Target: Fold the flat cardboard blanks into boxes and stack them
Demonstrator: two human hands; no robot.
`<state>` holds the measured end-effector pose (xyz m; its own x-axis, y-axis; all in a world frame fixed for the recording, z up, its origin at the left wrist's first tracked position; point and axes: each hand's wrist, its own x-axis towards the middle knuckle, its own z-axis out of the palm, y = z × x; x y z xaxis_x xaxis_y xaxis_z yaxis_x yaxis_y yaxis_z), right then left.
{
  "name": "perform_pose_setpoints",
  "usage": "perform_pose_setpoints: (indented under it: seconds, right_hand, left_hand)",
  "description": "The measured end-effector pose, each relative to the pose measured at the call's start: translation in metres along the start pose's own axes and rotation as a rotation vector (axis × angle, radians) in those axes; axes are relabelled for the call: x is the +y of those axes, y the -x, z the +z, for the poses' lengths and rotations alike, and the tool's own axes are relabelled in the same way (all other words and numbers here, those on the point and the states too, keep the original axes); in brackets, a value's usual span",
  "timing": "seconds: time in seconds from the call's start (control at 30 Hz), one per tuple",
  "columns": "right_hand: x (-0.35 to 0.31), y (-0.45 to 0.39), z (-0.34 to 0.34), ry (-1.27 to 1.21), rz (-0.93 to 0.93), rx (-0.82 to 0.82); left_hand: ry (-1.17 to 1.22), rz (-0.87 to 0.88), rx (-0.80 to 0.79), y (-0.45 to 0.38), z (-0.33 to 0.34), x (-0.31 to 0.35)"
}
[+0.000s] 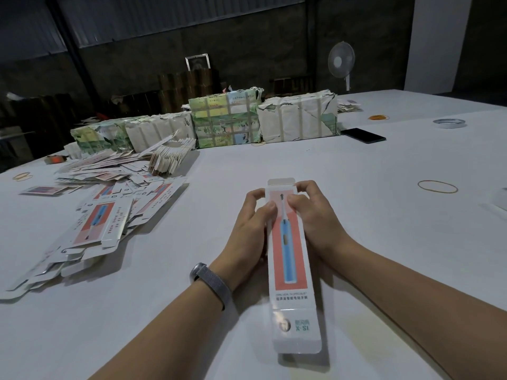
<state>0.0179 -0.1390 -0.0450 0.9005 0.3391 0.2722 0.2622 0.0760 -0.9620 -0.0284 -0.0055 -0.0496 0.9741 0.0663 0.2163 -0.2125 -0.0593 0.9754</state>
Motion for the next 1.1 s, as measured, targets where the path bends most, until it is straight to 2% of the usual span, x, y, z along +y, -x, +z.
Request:
perform_pose_setpoints:
  seconds: [0.37, 0.9, 1.1]
  right_hand:
    - [-0.0022, 0.002, 0.0008, -0.005, -0.109, 0.045]
    - [-0.0018, 0.002, -0.0032, 0.004, -0.041, 0.042]
    - [-0.0039, -0.0002, -0.0036, -0.044, -0.021, 0.097]
  left_hand:
    - [-0.028, -0.073, 0.041, 0.003, 0.0028, 0.0031]
    - [-0.059, -0.037, 0.008, 0.0029, -0.0004, 0.0015]
    - [-0.125, -0.018, -0.014, 0.0041, 0.0017, 0.003]
